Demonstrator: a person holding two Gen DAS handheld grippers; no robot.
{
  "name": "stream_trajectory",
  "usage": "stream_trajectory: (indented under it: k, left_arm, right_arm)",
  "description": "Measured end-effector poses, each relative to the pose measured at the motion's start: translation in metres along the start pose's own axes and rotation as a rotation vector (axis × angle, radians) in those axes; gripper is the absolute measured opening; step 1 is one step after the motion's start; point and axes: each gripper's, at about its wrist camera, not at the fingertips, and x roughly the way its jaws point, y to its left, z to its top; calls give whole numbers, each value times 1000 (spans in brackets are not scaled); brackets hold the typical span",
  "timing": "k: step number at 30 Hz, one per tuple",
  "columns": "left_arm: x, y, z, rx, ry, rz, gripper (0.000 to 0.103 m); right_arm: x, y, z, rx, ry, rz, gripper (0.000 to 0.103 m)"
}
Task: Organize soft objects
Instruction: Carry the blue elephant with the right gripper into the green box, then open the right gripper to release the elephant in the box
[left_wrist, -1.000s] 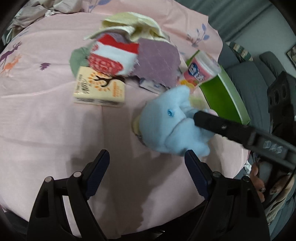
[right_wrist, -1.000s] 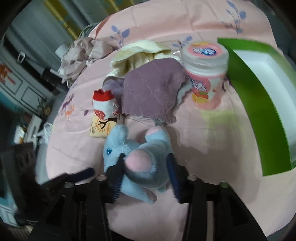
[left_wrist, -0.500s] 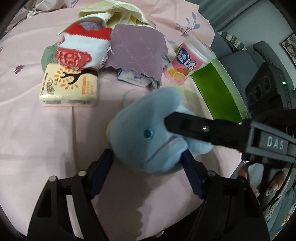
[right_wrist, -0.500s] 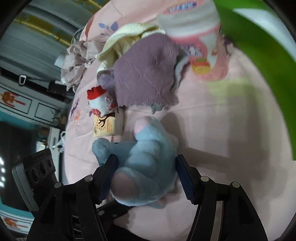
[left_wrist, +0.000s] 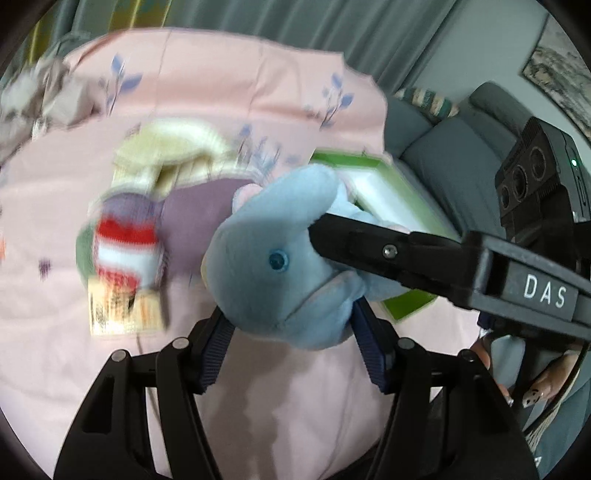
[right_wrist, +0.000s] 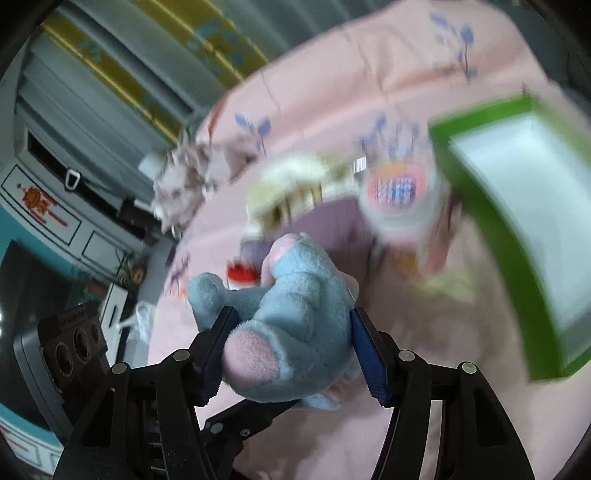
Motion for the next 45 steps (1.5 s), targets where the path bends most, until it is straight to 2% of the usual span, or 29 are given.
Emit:
stream_trajectory:
  k: [5,9,15,19,24,37,42,45]
  left_arm:
    - [-12,-25,41,42,-105,-13,62]
    - [-7,-44,66,68,-156,-26,61]
    - [30,-71,75,127,-110,-43,60]
    - [66,-90,76,186,-68,-16,58]
    - [97,-97,76,166,6,-51,57]
    - [139,-134,71,204,100,-85,57]
    - [148,-143,67,224,113,-87,50]
    - [151,-151,65,256,118,-100,47]
  right_arm:
    - [-32,6,41,-23,-134,-14,64]
    - [-48,-10,60,-13,-212,3,64]
    - [-53,-65,55,124,-246,16,64]
    - [-57,-90,53,168,-256,-64,64]
    - [-55,-122,51,248,-247,-128,64]
    - [-73,-175,35,415,-258,-181,64]
    - [-71,-189,31,456,-220,-241,64]
    - [-73,-192,30,463,-230,-196,64]
